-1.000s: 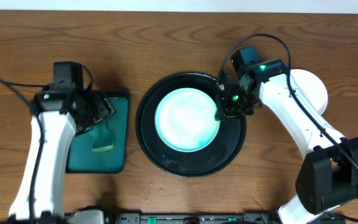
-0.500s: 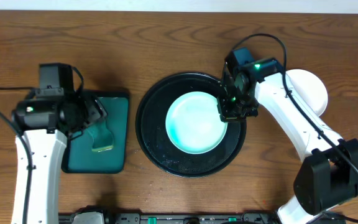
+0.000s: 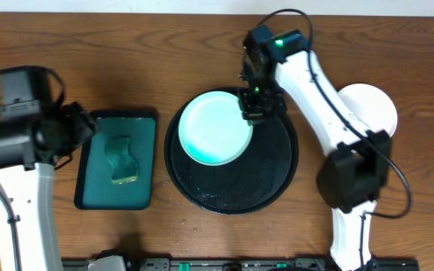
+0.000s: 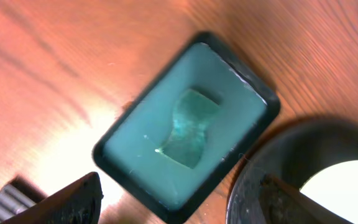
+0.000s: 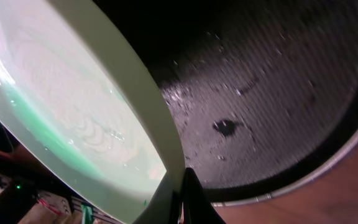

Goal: Clean dirty plates on tray and stack at the side
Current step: 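Lift the pale-green plate with the right gripper and tilt it up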

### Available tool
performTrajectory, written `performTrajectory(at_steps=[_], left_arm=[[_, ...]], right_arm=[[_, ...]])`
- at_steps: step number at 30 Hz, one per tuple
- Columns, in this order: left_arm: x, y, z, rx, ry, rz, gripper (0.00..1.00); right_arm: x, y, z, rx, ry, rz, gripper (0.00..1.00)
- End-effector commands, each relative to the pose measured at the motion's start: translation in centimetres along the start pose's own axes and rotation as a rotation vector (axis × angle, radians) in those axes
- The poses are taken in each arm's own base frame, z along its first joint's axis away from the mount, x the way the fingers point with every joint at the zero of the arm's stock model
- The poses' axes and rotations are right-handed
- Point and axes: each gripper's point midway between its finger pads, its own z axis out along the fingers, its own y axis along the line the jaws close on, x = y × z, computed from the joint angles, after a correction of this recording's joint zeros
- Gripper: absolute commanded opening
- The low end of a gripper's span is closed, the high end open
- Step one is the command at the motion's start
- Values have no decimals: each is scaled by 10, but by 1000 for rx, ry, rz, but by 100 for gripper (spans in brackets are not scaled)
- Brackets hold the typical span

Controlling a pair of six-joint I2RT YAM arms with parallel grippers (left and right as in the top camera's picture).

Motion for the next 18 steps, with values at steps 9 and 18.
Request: performTrajectory(at_steps=[9, 18], left_arm=[[-14, 53, -9, -43, 15, -262, 81], [-11, 54, -9, -48, 28, -256, 81]], right_arm=[[-41, 81, 12, -109, -98, -187, 2], [-67, 153, 7, -208, -286, -305, 2]])
